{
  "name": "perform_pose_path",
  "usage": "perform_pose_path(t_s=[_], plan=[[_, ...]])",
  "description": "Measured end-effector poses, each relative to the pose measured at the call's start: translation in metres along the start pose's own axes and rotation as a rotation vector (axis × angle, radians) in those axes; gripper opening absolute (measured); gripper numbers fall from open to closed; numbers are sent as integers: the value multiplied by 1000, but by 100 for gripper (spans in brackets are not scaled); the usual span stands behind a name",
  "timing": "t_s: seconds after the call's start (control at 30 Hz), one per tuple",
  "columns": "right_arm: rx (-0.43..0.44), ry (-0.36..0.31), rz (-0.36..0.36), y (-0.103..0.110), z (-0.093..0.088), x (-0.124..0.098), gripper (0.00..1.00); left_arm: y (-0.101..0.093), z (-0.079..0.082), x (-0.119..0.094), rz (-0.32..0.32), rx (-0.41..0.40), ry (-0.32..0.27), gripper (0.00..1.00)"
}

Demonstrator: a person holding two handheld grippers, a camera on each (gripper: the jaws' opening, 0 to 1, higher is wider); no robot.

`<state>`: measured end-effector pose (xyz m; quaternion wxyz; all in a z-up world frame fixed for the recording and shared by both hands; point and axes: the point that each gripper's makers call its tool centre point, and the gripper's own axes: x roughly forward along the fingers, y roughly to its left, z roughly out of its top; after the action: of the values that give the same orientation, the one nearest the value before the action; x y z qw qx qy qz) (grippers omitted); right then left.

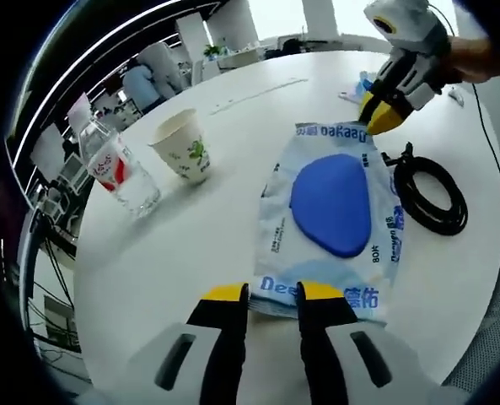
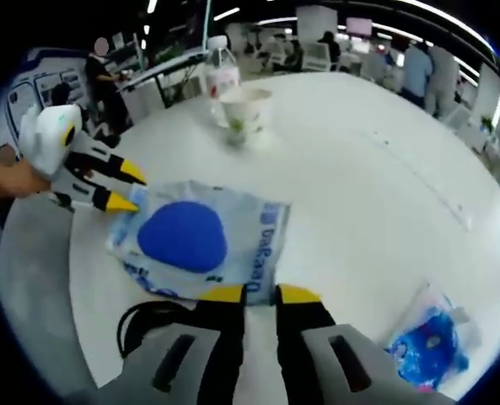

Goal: Arrange the tabletop items into an orderly group along one side of the table until the central work area is clear of visible clutter.

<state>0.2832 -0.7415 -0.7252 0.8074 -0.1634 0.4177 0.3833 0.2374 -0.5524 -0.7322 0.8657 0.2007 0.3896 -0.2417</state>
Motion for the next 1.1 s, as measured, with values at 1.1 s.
perform_pose_path(t_s=[1.1], plan=[[159,40,18,9,-15,-10,0,-13,-19,-9,10,-405,90,24]])
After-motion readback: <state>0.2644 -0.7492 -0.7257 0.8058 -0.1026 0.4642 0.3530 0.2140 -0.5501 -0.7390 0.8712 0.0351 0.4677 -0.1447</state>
